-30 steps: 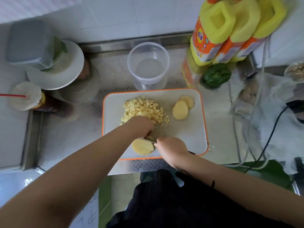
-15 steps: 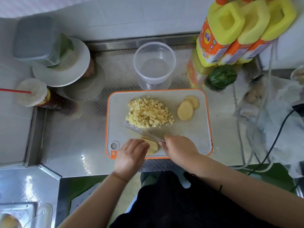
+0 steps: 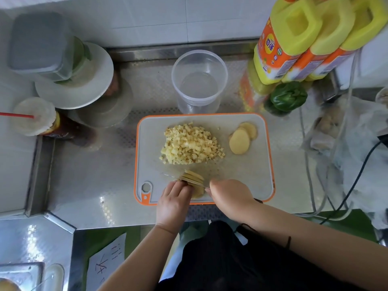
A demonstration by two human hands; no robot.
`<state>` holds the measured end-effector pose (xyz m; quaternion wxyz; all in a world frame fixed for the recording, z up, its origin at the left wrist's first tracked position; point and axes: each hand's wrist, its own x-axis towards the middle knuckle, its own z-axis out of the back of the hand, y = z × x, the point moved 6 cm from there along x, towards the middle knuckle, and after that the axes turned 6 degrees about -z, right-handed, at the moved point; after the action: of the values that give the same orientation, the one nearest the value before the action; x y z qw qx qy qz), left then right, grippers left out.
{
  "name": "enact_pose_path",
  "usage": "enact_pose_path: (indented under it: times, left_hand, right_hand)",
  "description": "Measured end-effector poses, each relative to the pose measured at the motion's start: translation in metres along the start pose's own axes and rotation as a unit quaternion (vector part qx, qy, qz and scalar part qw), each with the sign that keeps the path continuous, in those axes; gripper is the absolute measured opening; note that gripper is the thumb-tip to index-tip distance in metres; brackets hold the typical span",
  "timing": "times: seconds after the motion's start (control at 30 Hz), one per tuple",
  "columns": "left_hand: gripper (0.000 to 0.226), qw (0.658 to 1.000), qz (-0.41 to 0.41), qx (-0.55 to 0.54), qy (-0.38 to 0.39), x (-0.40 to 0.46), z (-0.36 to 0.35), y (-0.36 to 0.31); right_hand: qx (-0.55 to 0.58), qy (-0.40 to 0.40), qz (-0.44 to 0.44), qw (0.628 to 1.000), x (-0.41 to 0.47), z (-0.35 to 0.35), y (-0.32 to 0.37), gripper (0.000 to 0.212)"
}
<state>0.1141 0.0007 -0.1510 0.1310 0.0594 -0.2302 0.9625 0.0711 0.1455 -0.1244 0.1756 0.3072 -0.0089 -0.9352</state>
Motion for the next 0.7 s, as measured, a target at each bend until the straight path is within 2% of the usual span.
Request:
enact_pose_path:
  times: [0.1,0.2,0.37,0.47,0.53,0.57,0.6,0.63,0.7]
  left_hand:
    - [0.022,1.0,-0.002,-0.002,-0.018,-0.001,0.001,0.0]
    - [0.017,1.0,-0.009,-0.007,-0.026,-0.003,0.0,-0.001]
    - [0.018,1.0,-0.008,-0.004,-0.026,-0.001,-0.002,-0.001]
    - [0.005,0.996,-0.04,-0.02,-0.073,0.004,0.022,-0.009]
    - [0.017,0.993,-0.058,-0.019,-0.1,0.028,0.046,-0.017]
    - [0.022,0.995,-0.063,-0.01,-0.072,0.048,0.054,-0.023]
    - [0.029,0.998,-0.064,0.004,0.004,0.067,0.053,-0.028]
    - [0.037,0.99,-0.06,0.027,0.127,0.083,0.042,-0.029]
    - [0.051,0.932,-0.041,0.085,0.349,0.096,0.017,-0.028]
  right_hand:
    - [-0.002,0.016,0.007,1.0,0.006,-0.005,0.002,0.019]
    - [0.016,0.041,0.003,0.999,0.015,-0.009,0.005,0.004]
    - [0.03,0.032,0.023,0.999,0.015,-0.013,0.002,0.019]
    - [0.021,0.017,0.029,0.999,0.015,-0.013,0.002,0.02]
    - [0.015,0.02,0.023,0.999,0.014,-0.012,0.003,0.02]
    - [0.01,0.015,0.02,1.0,0.013,-0.01,0.004,0.021]
    - [0.011,0.008,0.013,1.0,0.012,-0.008,0.003,0.021]
    - [0.008,0.008,0.002,1.0,0.011,-0.007,0.003,0.021]
    - [0.007,0.014,-0.007,1.0,0.009,-0.005,0.004,0.016]
